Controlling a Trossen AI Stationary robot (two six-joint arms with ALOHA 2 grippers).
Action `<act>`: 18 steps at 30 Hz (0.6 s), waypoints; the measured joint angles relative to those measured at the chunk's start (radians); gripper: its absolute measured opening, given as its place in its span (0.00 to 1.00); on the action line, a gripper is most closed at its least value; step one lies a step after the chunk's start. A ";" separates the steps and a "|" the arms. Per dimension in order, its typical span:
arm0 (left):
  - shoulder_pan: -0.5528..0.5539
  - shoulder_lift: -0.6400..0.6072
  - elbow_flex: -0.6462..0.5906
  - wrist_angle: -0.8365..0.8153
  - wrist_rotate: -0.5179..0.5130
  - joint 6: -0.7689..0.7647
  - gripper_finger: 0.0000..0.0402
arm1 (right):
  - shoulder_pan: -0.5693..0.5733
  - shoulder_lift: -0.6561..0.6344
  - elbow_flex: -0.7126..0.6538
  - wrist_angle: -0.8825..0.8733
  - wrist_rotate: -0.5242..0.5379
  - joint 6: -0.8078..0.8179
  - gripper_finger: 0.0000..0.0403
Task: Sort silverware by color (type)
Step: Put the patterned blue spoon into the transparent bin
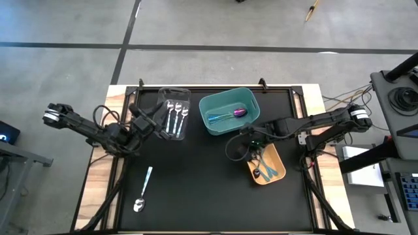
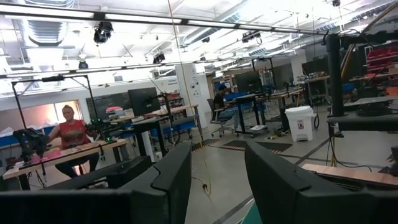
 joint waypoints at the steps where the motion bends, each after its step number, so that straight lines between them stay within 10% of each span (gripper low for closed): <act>1: 0.000 0.002 0.000 0.000 0.000 -0.006 0.33 | 0.000 0.000 0.000 0.015 0.008 -0.041 0.13; 18: -0.072 0.133 0.000 -0.137 0.000 -0.398 0.33 | 0.007 0.001 -0.136 0.621 0.023 -0.716 0.13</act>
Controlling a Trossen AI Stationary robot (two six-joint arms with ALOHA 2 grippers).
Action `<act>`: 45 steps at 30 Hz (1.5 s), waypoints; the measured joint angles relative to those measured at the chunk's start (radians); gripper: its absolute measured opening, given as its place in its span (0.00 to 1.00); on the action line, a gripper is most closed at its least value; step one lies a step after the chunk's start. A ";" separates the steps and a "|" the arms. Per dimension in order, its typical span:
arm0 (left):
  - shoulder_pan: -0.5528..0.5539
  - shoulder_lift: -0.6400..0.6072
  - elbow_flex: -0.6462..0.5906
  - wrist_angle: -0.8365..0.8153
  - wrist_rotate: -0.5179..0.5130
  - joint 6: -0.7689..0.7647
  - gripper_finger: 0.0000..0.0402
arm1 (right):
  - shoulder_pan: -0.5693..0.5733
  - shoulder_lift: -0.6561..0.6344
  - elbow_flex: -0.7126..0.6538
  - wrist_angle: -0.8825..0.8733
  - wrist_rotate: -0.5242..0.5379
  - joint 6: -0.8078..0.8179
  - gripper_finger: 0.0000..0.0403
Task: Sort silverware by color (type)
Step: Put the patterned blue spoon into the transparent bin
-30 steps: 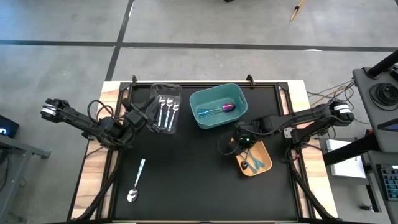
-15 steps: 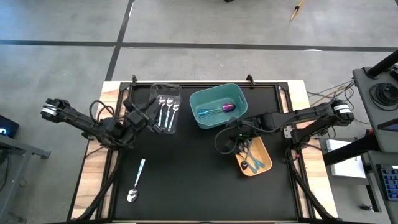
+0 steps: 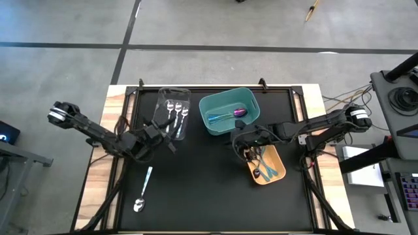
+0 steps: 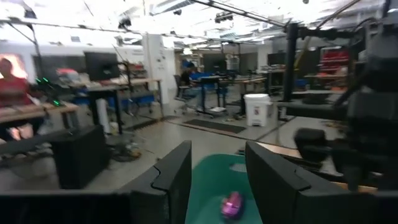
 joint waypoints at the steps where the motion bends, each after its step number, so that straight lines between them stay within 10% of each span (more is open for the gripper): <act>1: -0.008 0.009 0.000 0.000 0.000 -0.026 0.33 | 0.004 0.000 -0.010 0.044 0.000 -0.030 0.13; 16: -0.070 0.177 0.187 -0.107 -0.024 -0.401 0.33 | 0.036 -0.030 -0.112 0.377 -0.137 -0.379 0.13; 23: -0.069 0.218 0.355 -0.440 -0.163 -0.633 0.33 | 0.036 -0.034 -0.146 0.435 -0.140 -0.446 0.13; 45: -0.036 0.272 0.629 -1.485 0.246 -1.536 0.33 | 0.023 -0.027 -0.227 0.622 -0.299 -0.330 0.13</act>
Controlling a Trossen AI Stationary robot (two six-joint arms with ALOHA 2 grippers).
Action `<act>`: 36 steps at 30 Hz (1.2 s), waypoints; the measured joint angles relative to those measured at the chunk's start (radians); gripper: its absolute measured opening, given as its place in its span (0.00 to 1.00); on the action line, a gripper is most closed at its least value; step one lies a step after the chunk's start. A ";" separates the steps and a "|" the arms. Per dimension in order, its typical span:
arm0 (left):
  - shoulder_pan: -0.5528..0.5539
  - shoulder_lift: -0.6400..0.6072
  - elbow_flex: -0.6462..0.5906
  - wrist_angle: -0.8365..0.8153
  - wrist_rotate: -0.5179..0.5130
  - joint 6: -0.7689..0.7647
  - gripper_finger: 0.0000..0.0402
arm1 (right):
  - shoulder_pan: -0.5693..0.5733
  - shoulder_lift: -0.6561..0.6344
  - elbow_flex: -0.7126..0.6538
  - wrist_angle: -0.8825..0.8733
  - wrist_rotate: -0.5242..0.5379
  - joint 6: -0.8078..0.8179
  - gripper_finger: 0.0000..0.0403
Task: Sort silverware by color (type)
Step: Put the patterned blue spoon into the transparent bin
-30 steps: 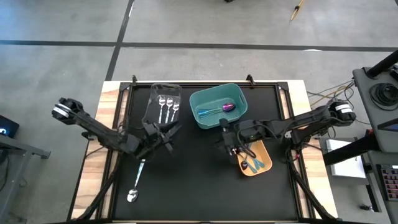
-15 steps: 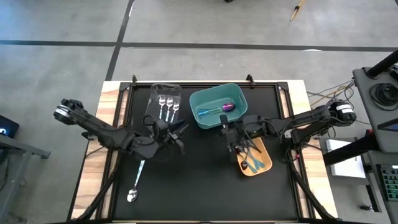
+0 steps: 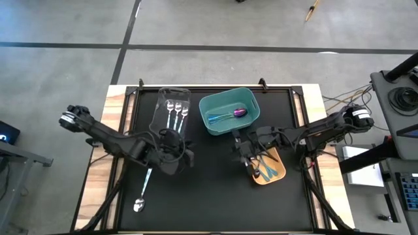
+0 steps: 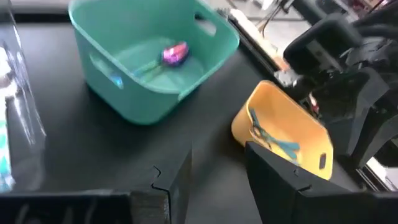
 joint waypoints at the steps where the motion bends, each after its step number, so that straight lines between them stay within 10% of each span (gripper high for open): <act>1: 0.000 0.013 0.000 -0.002 0.013 -0.019 0.33 | 0.007 0.000 -0.015 0.018 0.000 0.006 0.13; 15: 0.034 0.208 0.006 -0.141 0.254 -0.167 0.33 | 0.046 -0.006 -0.079 0.057 0.001 0.102 0.13; 36: 0.044 0.228 0.006 -0.313 0.297 -0.258 0.33 | 0.048 -0.006 -0.079 0.045 0.009 0.101 0.13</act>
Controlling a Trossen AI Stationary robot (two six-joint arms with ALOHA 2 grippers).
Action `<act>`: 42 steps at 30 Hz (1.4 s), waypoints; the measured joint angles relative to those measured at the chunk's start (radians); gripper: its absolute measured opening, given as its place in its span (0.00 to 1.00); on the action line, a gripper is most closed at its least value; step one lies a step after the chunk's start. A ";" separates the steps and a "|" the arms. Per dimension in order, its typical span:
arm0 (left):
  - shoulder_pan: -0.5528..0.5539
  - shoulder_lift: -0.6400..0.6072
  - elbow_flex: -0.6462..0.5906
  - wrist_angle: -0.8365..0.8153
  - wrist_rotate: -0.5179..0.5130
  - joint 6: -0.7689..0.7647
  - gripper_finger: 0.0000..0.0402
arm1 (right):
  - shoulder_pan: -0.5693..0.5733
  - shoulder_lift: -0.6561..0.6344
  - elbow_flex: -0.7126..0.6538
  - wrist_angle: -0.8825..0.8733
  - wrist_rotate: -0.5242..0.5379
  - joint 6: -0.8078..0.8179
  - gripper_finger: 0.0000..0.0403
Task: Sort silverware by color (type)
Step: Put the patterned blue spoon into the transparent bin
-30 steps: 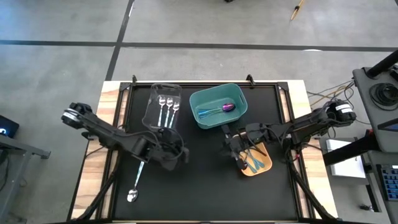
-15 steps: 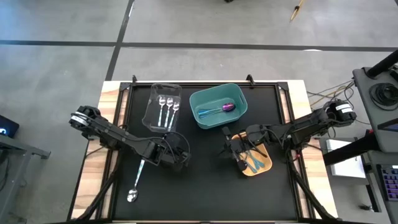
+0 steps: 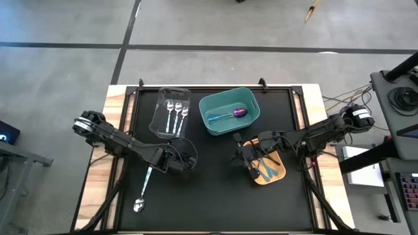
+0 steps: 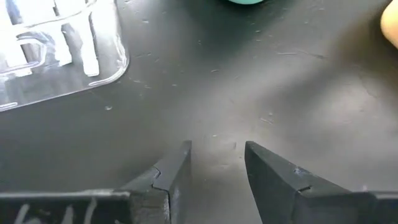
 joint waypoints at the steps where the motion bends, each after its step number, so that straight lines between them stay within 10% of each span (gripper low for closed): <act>1: 0.001 0.000 0.000 0.000 0.000 0.000 0.33 | 0.000 0.000 0.000 -0.002 0.000 0.000 0.13; 19: 0.010 0.016 0.177 -0.446 0.169 0.032 0.33 | -0.001 0.000 0.022 -0.046 0.001 0.016 0.13; 42: -0.106 0.016 -0.075 -0.439 0.502 -0.183 0.33 | 0.004 -0.006 0.111 -0.182 0.001 0.041 0.13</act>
